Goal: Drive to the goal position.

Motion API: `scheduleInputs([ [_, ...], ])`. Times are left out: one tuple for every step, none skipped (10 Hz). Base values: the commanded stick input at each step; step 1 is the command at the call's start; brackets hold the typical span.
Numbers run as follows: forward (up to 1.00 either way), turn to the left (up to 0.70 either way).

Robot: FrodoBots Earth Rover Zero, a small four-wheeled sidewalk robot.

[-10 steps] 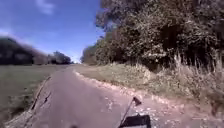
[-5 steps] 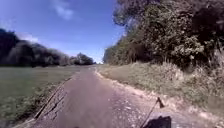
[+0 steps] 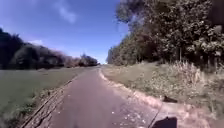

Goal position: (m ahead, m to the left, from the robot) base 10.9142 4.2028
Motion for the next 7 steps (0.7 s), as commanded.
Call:
scheduleInputs([
  [1.0,0.0],
  [1.0,0.0],
  [1.0,0.0],
  [1.0,0.0],
  [1.0,0.0],
  [1.0,0.03],
  [1.0,0.39],
])
